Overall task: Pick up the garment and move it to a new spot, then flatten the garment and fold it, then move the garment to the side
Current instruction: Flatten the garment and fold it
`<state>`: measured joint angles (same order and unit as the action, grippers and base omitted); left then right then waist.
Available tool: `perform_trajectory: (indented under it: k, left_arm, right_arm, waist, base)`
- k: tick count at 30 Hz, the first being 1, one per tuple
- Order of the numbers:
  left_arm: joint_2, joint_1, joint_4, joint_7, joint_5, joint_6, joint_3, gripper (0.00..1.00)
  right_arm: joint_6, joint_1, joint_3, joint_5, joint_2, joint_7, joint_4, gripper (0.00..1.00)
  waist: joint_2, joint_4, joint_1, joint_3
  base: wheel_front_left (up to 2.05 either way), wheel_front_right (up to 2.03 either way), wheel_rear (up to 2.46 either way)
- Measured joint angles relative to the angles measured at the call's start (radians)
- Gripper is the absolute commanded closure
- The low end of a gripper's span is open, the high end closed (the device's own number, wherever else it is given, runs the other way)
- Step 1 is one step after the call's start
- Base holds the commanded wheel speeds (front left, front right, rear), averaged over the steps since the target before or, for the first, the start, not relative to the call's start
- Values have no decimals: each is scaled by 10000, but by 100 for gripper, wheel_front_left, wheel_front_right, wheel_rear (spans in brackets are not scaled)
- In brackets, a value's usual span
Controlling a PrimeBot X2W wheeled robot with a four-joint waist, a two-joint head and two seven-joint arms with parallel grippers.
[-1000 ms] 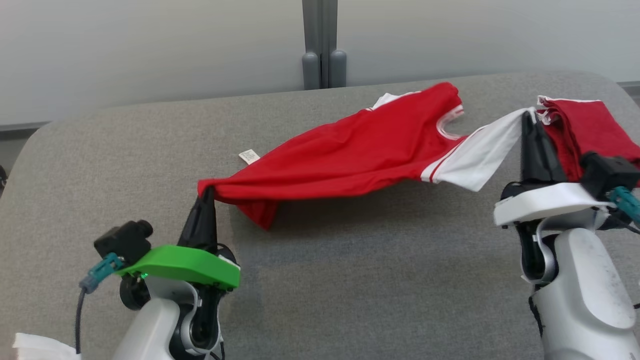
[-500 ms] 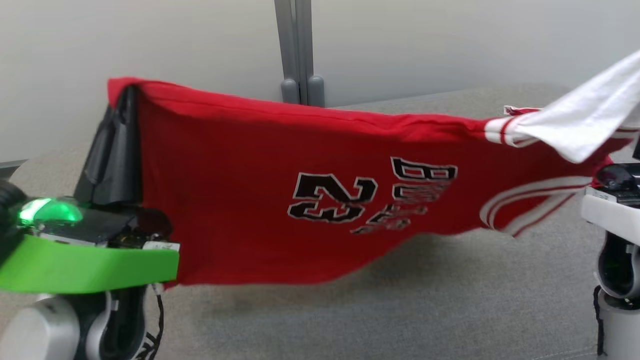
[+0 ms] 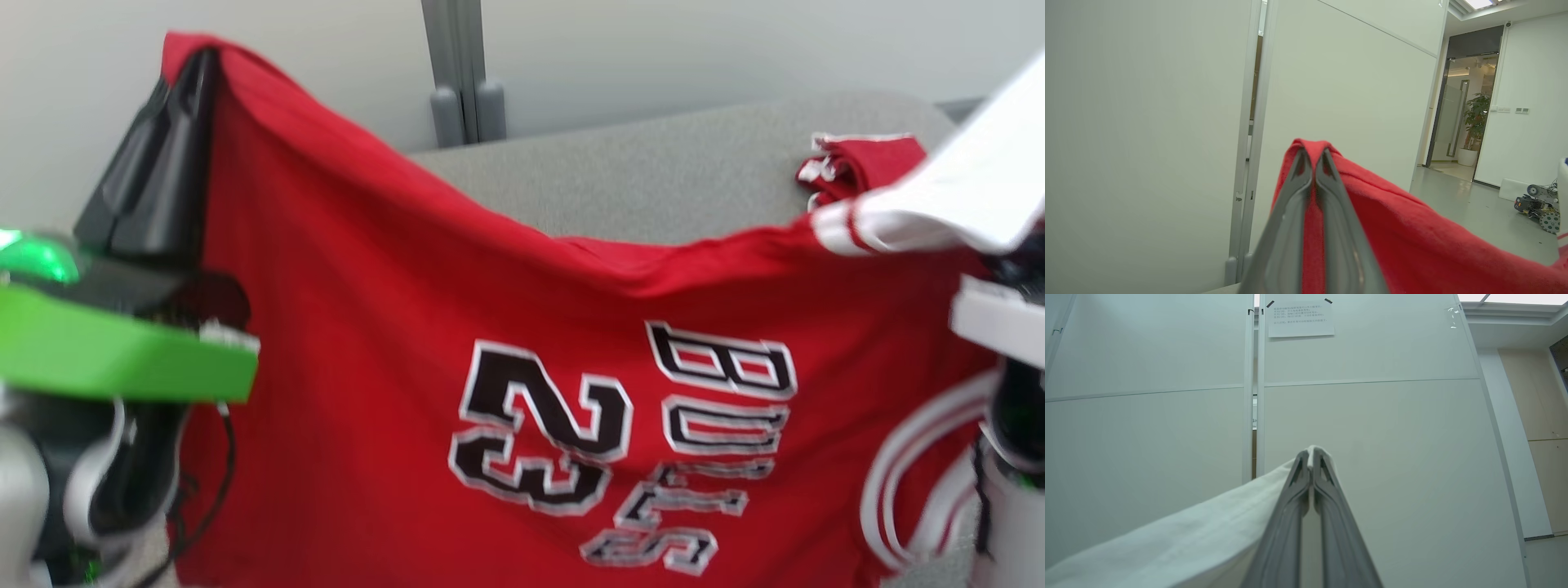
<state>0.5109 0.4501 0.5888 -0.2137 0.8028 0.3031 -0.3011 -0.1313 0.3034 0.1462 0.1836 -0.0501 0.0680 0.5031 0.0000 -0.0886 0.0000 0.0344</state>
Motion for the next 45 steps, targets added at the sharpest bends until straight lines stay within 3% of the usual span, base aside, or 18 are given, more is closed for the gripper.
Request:
perform_trajectory:
  k: [4,5,9,15,19,25,31,37,45]
  left_arm:
    - [111,1618,-1783,-439,42,-347,10,100]
    - [134,2965,-3062,-631,-92,-587,-17,100]
    - [146,5757,-6008,-568,-784,-878,-23,100]
    - [286,8723,-9785,663,-2042,-1402,-257,100]
    - [42,9938,-11068,1779,-2364,-1975,-405,100]
    - [-311,10004,-12859,3168,-2343,-2734,-556,100]
    - [-639,9525,-14203,3908,-2127,-3384,-644,100]
    - [-1026,9145,-15012,4368,-1881,-3718,-654,100]
    - [-1434,8396,-15382,4635,-1547,-3940,-512,100]
  right_arm:
    - [0,1985,-591,341,4,-430,-1565,100]
    - [-2,3584,-761,159,-128,-535,-2629,100]
    - [0,6728,-1185,-414,-132,-301,-5177,100]
    - [-4,10280,-974,-846,-21,857,-8993,100]
    - [-2,11685,-1290,-738,-13,1499,-10295,100]
    - [-2,11292,-2061,-150,17,1891,-11242,100]
    - [-2,10237,-2481,257,0,1939,-11081,100]
    - [-2,9374,-2700,466,0,1939,-10667,100]
    - [-2,7952,-2577,598,12,1946,-10099,100]
  waist:
    - [0,-8,0,709]
    - [0,7,0,1151]
    - [0,-1,0,2011]
    - [0,-250,1,3143]
    - [0,-494,1,3842]
    - [0,-716,4,5037]
    - [0,-866,3,6093]
    - [0,-903,3,6661]
    - [0,-680,2,6260]
  base:
    - [0,0,0]
    - [0,0,0]
    - [0,0,0]
    - [0,0,0]
    - [0,0,0]
    - [0,0,0]
    - [0,0,0]
    - [0,0,0]
    - [0,0,0]
